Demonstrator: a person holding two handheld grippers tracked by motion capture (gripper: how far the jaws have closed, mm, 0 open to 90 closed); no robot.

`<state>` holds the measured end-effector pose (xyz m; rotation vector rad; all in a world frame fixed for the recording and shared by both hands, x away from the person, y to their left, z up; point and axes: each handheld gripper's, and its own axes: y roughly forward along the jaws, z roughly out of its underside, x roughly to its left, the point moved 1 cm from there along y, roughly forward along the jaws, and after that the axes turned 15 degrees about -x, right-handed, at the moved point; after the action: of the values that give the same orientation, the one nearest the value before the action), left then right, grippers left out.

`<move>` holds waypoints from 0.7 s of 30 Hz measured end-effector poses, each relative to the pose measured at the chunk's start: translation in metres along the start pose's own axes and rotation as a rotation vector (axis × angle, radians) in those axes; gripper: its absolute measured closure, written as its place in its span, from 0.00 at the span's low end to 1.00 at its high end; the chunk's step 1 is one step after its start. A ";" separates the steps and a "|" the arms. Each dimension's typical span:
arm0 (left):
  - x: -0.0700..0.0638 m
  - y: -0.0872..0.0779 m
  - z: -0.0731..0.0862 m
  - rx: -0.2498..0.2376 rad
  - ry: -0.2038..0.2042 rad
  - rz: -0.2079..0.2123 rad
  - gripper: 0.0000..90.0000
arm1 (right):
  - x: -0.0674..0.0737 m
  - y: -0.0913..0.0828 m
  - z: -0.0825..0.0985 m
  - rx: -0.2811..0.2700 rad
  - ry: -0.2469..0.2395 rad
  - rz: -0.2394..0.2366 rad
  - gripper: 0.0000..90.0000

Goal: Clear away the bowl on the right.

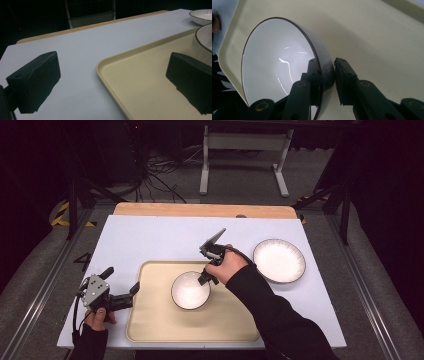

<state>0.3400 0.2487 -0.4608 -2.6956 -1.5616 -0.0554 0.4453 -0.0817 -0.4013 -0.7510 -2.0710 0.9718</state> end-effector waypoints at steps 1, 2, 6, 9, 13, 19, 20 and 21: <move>0.000 0.000 0.000 0.000 0.000 0.000 0.00 | -0.001 0.000 0.000 0.001 0.006 -0.006 0.83; 0.000 0.000 0.000 0.000 0.000 0.000 0.00 | -0.001 0.001 0.000 0.000 0.007 -0.007 0.83; 0.000 0.000 0.000 -0.001 0.001 -0.001 0.00 | -0.003 0.001 0.001 0.001 0.007 -0.014 0.83; 0.000 0.000 0.000 -0.001 0.001 -0.001 0.00 | -0.004 0.001 0.001 -0.006 0.014 -0.018 0.79; 0.000 0.000 0.000 -0.002 0.001 -0.001 0.00 | -0.007 -0.002 0.000 -0.028 0.010 -0.020 0.75; 0.000 0.000 0.000 -0.002 0.001 -0.001 0.00 | -0.006 -0.003 0.000 -0.053 -0.005 -0.018 0.67; 0.000 0.000 0.000 -0.002 0.001 0.000 0.00 | -0.006 -0.003 0.000 -0.062 -0.014 -0.012 0.64; 0.000 0.000 0.000 -0.001 0.001 -0.002 0.00 | -0.006 -0.004 0.001 -0.070 -0.017 -0.006 0.63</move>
<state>0.3399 0.2487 -0.4608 -2.6943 -1.5639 -0.0578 0.4472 -0.0885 -0.4003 -0.7741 -2.1305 0.9094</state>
